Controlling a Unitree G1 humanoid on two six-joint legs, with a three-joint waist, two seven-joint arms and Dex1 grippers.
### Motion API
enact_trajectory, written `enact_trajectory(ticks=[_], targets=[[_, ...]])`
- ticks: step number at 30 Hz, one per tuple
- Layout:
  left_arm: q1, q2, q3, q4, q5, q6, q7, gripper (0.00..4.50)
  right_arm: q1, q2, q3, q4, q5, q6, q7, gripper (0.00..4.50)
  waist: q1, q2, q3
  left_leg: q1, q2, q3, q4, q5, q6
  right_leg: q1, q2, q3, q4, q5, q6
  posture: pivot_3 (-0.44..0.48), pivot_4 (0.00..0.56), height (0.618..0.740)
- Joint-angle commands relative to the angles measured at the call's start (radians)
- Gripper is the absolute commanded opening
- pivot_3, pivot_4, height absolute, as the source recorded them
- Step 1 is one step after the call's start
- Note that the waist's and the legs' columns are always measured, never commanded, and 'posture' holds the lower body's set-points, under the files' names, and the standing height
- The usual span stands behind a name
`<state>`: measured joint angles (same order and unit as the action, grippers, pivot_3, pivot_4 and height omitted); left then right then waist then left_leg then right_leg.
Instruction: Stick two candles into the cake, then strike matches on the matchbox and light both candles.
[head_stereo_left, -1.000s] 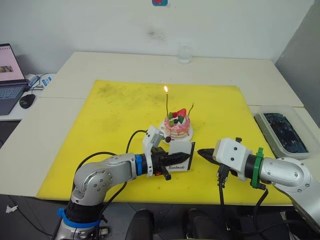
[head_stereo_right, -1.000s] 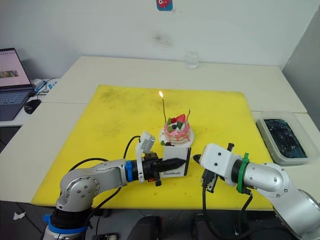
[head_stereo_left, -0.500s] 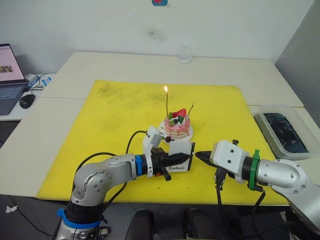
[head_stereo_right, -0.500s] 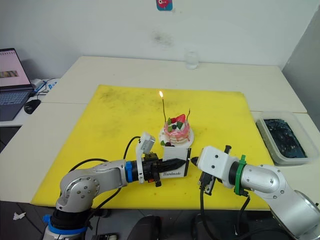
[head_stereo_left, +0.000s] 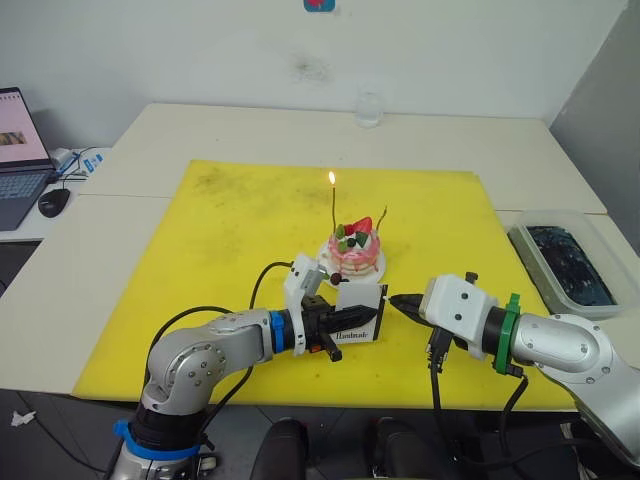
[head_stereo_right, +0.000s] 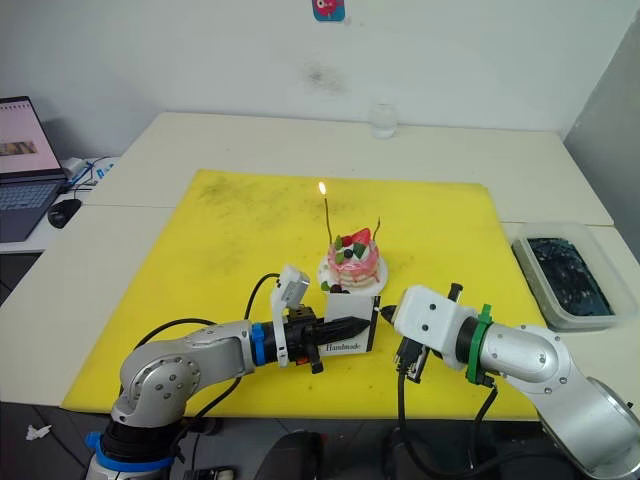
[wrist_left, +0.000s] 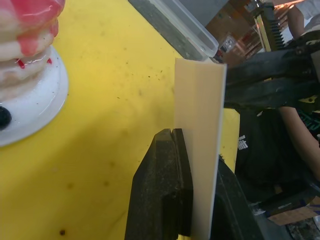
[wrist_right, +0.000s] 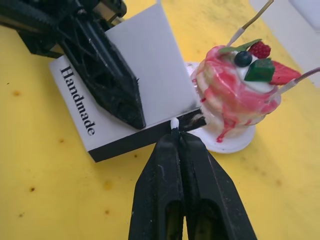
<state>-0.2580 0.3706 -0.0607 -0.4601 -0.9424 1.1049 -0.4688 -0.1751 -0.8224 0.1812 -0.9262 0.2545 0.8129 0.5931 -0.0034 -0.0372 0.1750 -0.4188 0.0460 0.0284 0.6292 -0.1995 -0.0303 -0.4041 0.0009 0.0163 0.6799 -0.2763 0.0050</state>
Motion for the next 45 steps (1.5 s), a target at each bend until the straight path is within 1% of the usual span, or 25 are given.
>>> enact_trajectory(ticks=[1, 13, 28, 38, 45], targets=[[-0.005, 0.000, -0.004, -0.031, -0.006, -0.018, -0.010, 0.00, -0.019, 0.007, 0.002, -0.001, -0.017, -0.010, -0.009, 0.05, 0.000, 0.000, 0.000, 0.000, 0.000, 0.000, 0.000, 0.000, 0.000, 0.000, 0.000, 0.000, 0.000, 0.000, 0.000, 0.000, 0.150, 0.740], [-0.002, -0.003, -0.005, -0.030, 0.015, -0.039, -0.005, 0.00, -0.017, -0.002, 0.011, -0.012, -0.010, 0.010, 0.005, 0.05, 0.000, 0.000, 0.000, 0.000, 0.000, 0.000, 0.000, 0.000, 0.000, 0.000, 0.000, 0.000, 0.000, 0.000, 0.000, 0.000, 0.150, 0.740], [0.005, -0.001, -0.025, -0.038, 0.031, -0.061, -0.017, 0.00, -0.027, 0.006, 0.042, -0.006, -0.022, 0.036, -0.010, 0.05, 0.000, 0.000, 0.000, 0.000, 0.000, 0.000, 0.000, 0.000, 0.000, 0.000, 0.000, 0.000, 0.000, 0.000, 0.000, 0.000, 0.150, 0.740], [0.005, 0.021, -0.066, -0.048, 0.062, -0.092, -0.066, 0.00, -0.049, 0.028, 0.078, 0.008, -0.038, 0.057, -0.024, 0.05, 0.000, 0.000, 0.000, 0.000, 0.000, 0.000, 0.000, 0.000, 0.000, 0.000, 0.000, 0.000, 0.000, 0.000, 0.000, 0.000, 0.150, 0.740], [0.000, 0.038, -0.099, -0.051, 0.105, -0.134, -0.105, 0.00, -0.091, 0.068, 0.093, 0.023, -0.047, 0.122, -0.046, 0.05, 0.000, 0.000, 0.000, 0.000, 0.000, 0.000, 0.000, 0.000, 0.000, 0.000, 0.000, 0.000, 0.000, 0.000, 0.000, 0.000, 0.150, 0.740]])
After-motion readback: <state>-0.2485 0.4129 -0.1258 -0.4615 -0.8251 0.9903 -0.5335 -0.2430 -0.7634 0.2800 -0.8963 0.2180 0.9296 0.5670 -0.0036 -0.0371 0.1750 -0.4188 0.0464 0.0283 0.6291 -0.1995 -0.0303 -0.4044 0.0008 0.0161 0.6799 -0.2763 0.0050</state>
